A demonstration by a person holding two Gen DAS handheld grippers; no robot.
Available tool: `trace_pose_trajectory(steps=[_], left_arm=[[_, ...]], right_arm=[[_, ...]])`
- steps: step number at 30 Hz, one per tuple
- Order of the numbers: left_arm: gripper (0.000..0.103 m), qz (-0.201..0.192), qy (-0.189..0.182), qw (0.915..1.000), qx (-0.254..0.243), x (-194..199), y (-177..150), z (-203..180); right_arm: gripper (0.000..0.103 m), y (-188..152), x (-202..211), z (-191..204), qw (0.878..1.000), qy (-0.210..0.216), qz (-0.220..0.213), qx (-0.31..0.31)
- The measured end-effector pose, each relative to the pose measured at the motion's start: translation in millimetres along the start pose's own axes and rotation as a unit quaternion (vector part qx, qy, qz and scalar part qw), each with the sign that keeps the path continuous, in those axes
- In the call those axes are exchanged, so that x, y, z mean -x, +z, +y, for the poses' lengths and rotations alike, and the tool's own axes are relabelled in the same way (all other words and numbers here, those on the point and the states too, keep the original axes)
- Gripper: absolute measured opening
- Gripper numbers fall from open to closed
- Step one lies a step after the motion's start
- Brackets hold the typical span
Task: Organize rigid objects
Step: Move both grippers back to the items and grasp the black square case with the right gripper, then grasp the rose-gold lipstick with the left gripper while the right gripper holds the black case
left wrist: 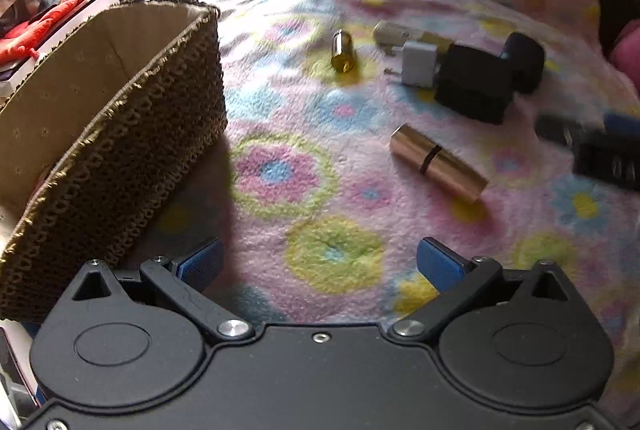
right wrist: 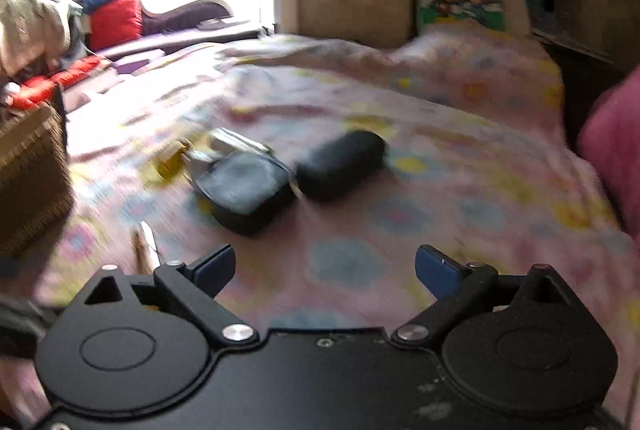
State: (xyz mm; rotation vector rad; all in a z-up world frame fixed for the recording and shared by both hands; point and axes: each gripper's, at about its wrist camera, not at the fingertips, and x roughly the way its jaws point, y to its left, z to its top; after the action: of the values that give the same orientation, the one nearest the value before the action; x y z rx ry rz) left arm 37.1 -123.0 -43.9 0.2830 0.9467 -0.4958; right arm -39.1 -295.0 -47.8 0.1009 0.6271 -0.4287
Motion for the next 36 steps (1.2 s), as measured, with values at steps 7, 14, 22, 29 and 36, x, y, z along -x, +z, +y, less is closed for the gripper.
trace_pose_trajectory(steps=[7, 14, 22, 29, 36], left_arm=[[0.099, -0.004, -0.011, 0.9999, 0.0, 0, 0, 0], [0.099, 0.0, -0.029, 0.9994, 0.02, -1, 2, 8], [0.099, -0.009, -0.093, 0.9956, -0.01, 9, 10, 6], [0.099, -0.014, -0.116, 0.9797, -0.163, -8, 37, -30], [0.099, 0.0, -0.146, 0.963, -0.227, -42, 46, -44]], right_arm=[[0.097, 27, -48, 39, 0.998, 0.04, 0.003, 0.043], [0.08, 39, -92, 51, 0.998, 0.031, 0.024, 0.038], [0.08, 12, -57, 23, 1.0, -0.009, -0.007, 0.021], [0.077, -24, -28, -22, 0.997, -0.056, -0.052, -0.031], [0.078, -36, -33, -25, 0.995, -0.058, -0.07, -0.043]])
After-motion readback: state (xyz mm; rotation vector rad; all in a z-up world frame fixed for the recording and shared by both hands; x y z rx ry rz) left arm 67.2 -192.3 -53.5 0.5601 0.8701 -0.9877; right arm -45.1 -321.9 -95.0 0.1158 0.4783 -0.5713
